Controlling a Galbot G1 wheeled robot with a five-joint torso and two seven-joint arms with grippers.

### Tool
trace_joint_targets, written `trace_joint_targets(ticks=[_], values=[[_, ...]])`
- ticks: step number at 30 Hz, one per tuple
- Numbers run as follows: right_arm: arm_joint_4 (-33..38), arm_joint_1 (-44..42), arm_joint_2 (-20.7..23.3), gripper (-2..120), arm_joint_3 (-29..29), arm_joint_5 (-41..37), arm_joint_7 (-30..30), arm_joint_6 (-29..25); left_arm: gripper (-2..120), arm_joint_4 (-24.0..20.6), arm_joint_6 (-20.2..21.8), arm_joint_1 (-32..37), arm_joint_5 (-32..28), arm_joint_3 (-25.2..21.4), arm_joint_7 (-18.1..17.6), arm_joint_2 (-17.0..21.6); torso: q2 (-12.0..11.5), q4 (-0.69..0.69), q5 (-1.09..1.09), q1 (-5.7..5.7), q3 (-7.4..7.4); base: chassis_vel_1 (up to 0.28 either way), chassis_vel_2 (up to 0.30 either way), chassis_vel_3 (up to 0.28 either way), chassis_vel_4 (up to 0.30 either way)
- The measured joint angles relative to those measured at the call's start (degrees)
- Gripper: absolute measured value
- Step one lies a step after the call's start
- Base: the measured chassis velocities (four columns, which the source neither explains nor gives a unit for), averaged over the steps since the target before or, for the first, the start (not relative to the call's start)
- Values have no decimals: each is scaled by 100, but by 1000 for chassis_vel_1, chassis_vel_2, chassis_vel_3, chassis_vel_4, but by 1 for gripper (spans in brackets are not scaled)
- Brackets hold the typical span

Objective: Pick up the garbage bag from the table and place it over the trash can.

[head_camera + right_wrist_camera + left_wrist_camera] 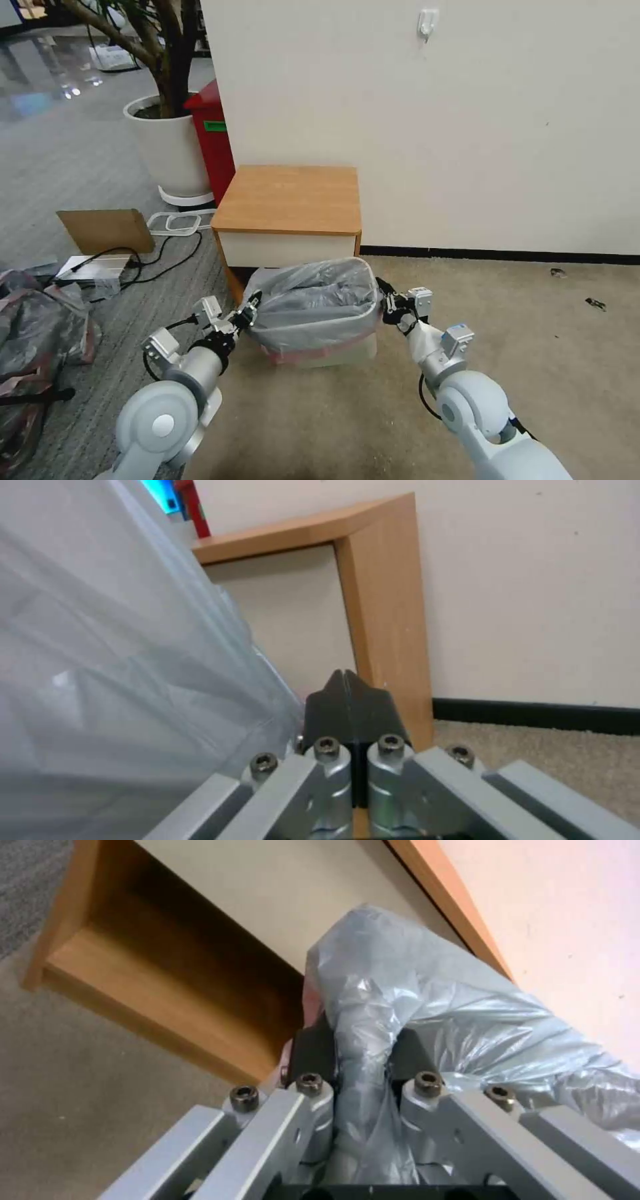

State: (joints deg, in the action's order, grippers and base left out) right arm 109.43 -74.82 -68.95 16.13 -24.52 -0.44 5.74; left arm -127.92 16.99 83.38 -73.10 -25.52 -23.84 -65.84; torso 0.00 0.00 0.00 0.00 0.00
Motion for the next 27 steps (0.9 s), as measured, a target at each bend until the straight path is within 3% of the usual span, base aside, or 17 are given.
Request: trace_joint_targets(ticks=[11, 17, 27], values=[[19, -40, 0, 2, 70, -123, 17, -23, 8, 36, 9, -14, 105, 3, 10, -3, 0, 0, 0, 0, 0, 0, 0, 0, 0], [474, -149, 86, 28, 211, -953, 147, 338, 7, 208, 9, -48, 689, 55, 104, 44, 0, 0, 0, 0, 0, 0, 0, 0, 0], [1148, -497, 261, 60, 820, -2164, 254, 747, 7, 317, 9, -58, 1309, 127, 142, 170, 0, -1, 1, 0, -1, 0, 0, 0, 0]])
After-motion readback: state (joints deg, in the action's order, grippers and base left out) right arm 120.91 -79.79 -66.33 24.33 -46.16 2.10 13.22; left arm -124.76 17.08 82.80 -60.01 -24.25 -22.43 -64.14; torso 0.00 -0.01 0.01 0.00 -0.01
